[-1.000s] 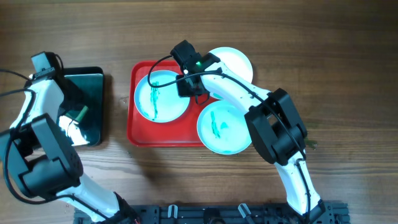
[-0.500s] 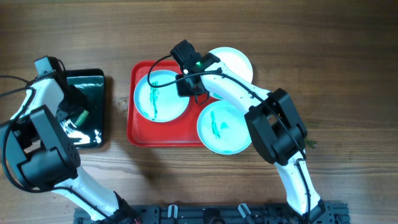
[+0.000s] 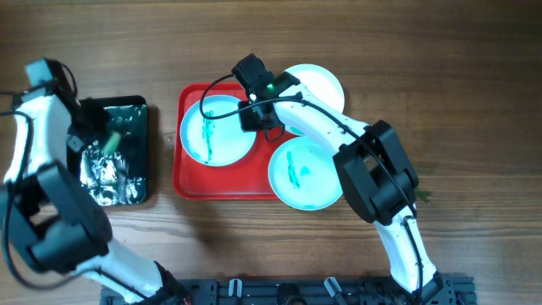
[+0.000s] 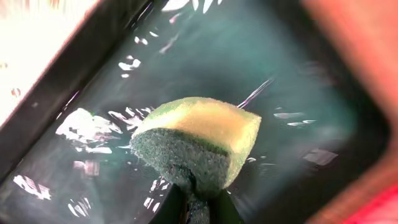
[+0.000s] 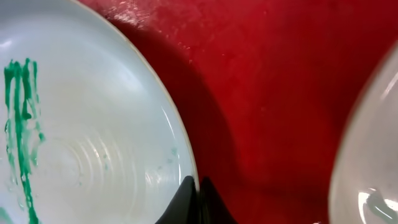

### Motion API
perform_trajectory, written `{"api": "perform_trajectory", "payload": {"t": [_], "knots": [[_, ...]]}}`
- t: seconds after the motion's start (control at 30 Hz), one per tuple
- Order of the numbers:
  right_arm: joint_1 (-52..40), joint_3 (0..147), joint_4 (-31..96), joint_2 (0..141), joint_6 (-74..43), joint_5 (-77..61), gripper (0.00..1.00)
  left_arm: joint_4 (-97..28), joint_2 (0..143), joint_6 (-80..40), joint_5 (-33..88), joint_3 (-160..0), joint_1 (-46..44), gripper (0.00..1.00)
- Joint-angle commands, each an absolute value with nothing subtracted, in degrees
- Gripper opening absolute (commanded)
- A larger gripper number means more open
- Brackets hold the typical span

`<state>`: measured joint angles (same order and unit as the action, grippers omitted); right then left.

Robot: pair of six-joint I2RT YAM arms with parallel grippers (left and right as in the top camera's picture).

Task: Clean dirty plates on tray and stack at the side
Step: 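Pick up the green-yellow sponge from the black tray with the left gripper, then scrub the held plate with the sponge in the left gripper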

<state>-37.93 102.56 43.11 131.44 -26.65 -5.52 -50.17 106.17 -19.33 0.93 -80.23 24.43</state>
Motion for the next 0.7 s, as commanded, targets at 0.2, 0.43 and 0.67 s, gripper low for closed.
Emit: {"api": "perform_trajectory", "payload": {"t": [0.2, 0.43, 0.67], "knots": [[-34.0, 102.5, 44.82, 132.77, -24.18, -14.85, 0.04, -53.23, 98.35, -16.71, 6.92, -80.64, 5.93, 0.04], [-32.58, 101.45, 43.24, 132.77, -21.98, -18.96, 0.04, -45.39, 106.45, -16.21, 5.34, -76.73, -5.82, 0.04], [-31.03, 99.61, 41.06, 132.77, -20.97, -22.33, 0.04, -42.48, 114.32, -16.25, -7.42, -76.71, -8.14, 0.04]]}}
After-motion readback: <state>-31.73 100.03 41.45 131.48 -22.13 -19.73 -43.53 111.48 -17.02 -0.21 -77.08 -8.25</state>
